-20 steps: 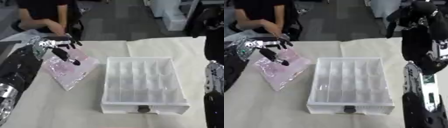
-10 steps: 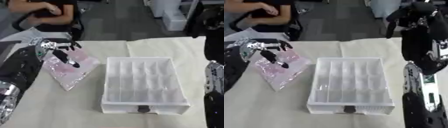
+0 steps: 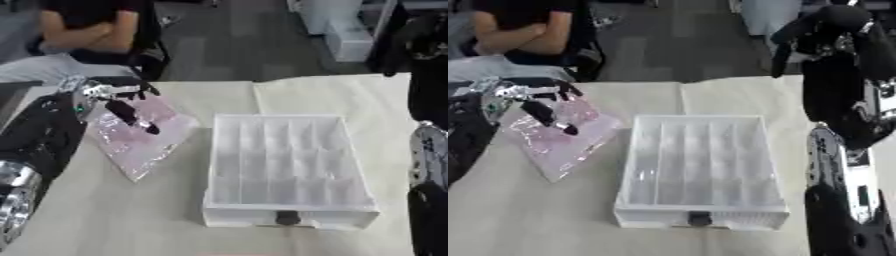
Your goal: Pick up objects on the table and place them in the box.
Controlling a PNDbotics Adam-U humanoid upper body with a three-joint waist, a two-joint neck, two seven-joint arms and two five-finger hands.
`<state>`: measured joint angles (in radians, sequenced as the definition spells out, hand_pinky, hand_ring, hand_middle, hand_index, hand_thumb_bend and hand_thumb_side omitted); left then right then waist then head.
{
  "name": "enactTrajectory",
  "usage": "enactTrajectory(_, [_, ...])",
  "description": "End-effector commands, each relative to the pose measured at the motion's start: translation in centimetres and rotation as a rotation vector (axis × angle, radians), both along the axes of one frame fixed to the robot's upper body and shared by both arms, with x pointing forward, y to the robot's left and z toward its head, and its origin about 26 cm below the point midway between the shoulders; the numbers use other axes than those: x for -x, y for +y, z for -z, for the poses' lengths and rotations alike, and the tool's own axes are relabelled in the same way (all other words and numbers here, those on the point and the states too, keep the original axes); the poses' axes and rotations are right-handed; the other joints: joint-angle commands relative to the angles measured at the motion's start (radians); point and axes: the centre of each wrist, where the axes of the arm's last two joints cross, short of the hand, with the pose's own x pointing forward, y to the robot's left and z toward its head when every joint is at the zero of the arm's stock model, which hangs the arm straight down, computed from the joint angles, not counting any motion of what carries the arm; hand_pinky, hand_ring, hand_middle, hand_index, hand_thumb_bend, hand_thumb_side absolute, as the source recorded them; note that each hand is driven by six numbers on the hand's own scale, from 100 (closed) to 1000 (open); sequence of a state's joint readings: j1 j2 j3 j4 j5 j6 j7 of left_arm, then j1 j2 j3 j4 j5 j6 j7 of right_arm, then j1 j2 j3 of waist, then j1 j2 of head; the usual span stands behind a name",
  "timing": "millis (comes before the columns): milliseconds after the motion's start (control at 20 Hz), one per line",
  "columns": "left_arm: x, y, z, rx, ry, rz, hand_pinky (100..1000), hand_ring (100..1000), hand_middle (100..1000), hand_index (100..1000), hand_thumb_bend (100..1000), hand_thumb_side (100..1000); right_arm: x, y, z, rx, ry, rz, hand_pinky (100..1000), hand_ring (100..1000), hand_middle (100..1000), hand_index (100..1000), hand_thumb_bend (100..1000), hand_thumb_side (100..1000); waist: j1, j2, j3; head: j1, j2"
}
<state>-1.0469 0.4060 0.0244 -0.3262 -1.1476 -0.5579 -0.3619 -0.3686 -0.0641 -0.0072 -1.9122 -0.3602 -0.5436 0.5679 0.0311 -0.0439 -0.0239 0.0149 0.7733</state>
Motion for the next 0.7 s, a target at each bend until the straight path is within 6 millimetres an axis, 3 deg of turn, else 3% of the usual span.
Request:
enactTrajectory(50, [-0.6,0.0,-1.7,-0.013,-0.038,-0.007,778,855,926,962,827,638,0.1,-0.2,-0.5,0.027,-0.061,-0.004,303,598,842,775,100,832,0.000,-0.009,0.000,0.004,-0.003])
enactTrajectory(700, [0.6,-0.3,2.0,-0.094,0.044,-0.025,784,858,929,962,850,627,0.1,-0.1,-0.6,0.028,-0.068,-0.011,303,598,842,774,100,833,-0.003,-0.006,-0.003,0.004,-0.003])
